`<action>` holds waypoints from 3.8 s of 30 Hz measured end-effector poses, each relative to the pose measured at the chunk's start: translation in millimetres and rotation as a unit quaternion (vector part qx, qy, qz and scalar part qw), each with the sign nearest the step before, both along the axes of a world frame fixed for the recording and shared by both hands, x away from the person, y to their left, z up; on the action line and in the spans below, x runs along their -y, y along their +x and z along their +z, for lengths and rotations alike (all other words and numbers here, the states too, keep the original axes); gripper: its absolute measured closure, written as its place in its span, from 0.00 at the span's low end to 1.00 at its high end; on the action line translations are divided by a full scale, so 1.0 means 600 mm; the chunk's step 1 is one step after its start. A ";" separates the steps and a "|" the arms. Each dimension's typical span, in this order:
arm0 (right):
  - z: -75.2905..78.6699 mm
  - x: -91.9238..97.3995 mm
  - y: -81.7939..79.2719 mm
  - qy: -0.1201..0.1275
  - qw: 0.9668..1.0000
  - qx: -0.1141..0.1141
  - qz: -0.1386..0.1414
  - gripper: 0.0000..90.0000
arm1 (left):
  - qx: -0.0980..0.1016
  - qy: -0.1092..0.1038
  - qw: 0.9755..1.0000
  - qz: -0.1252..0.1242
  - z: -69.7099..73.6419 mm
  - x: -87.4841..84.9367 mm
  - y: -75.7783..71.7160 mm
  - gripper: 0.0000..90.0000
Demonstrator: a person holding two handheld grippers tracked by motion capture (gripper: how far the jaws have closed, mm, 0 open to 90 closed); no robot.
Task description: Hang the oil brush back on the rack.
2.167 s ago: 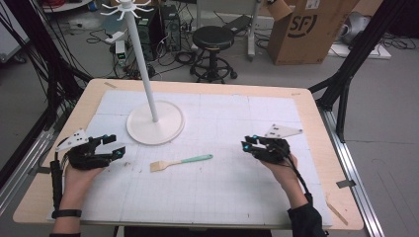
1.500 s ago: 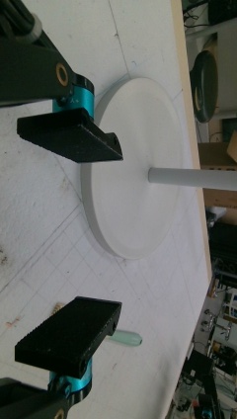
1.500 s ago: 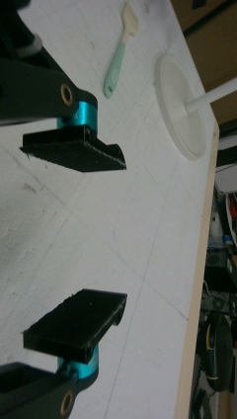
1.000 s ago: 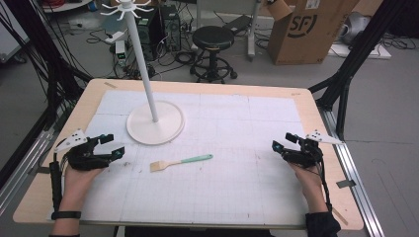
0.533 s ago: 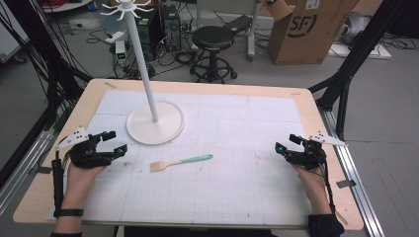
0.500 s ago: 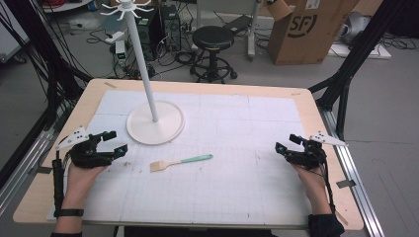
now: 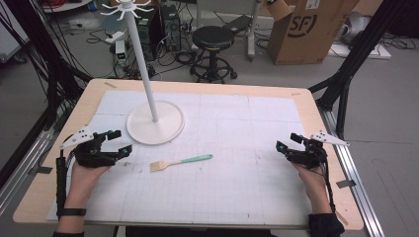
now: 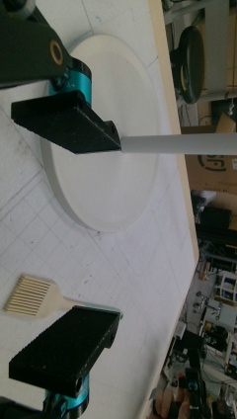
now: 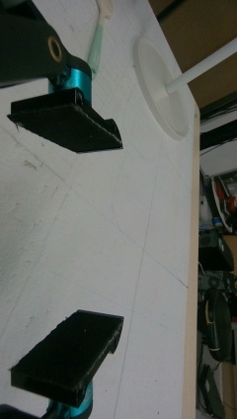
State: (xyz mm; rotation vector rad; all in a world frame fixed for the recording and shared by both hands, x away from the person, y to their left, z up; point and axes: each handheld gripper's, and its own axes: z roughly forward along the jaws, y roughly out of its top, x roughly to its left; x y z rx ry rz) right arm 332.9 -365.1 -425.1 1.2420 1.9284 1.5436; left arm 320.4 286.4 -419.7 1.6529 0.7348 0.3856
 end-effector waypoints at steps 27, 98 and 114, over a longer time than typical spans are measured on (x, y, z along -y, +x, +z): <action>-0.002 -0.001 0.002 -0.003 1.000 0.000 0.007 0.18 | -0.009 0.078 0.991 -0.113 0.009 0.148 0.037 0.20; -0.005 -0.002 0.006 -0.006 1.000 -0.008 0.014 0.18 | -0.067 0.214 0.962 -0.159 -0.052 0.242 0.040 0.90; -0.007 0.000 0.007 -0.004 1.000 -0.012 0.012 0.18 | -0.052 0.179 0.970 -0.157 -0.036 0.234 0.035 0.91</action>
